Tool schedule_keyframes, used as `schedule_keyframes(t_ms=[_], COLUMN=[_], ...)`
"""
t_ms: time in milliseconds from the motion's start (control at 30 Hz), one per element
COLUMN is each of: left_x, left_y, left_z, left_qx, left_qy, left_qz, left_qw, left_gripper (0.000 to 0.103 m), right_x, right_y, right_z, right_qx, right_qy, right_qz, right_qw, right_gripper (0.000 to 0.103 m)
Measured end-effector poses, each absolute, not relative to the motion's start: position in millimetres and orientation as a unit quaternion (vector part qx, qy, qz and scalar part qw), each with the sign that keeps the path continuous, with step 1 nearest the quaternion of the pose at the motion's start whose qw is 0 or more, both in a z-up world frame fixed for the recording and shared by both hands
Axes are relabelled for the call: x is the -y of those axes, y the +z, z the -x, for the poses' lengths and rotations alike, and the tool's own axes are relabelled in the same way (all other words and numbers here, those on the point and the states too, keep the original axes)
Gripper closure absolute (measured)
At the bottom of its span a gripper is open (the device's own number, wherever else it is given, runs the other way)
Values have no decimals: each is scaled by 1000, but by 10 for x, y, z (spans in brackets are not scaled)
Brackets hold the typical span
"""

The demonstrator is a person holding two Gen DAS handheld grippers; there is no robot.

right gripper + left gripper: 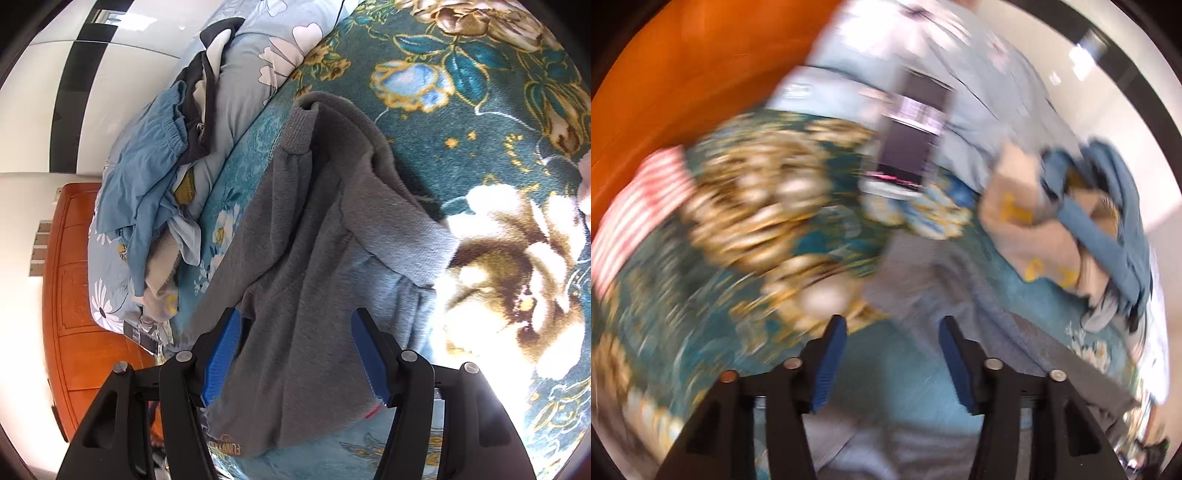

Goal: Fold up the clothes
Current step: 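Grasp the hoodie cuff with the right gripper while the left gripper grasps the hem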

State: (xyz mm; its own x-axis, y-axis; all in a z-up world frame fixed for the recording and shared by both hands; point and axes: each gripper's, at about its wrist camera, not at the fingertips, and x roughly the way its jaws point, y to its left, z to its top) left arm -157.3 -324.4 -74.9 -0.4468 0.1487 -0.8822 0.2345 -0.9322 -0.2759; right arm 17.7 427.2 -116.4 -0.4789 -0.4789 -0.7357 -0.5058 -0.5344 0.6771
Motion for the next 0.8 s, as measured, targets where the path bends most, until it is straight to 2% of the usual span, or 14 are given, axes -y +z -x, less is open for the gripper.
schedule_keyframes(t_ms=[100, 267, 400, 567, 667, 800], left_x=[3489, 3624, 3544, 3534, 3500, 3457], left_y=[-876, -1373, -1710, -1745, -1696, -1671], left_z=[1080, 515, 333, 357, 424, 473], left_qx=[-198, -241, -255, -274, -264, -270], left_qy=[-817, -768, -737, -740, -744, -741], left_qz=[-537, -584, -615, -602, -602, -604], left_qw=[68, 109, 116, 124, 121, 114], left_gripper=[45, 45, 47, 47, 61, 86], right_x=[-4345, -4462, -4510, -4582, -4553, -4446], right_y=[-1168, -1212, -1335, -1533, -1621, -1652], right_z=[-289, -475, -597, -632, -553, -432], right_qx=[-492, -506, -502, -517, -513, -509], right_qy=[711, 709, 705, 697, 699, 697], right_qz=[503, 492, 499, 494, 494, 499], right_qw=[4, 13, 26, 51, 65, 72], right_gripper=[39, 39, 39, 39, 42, 69])
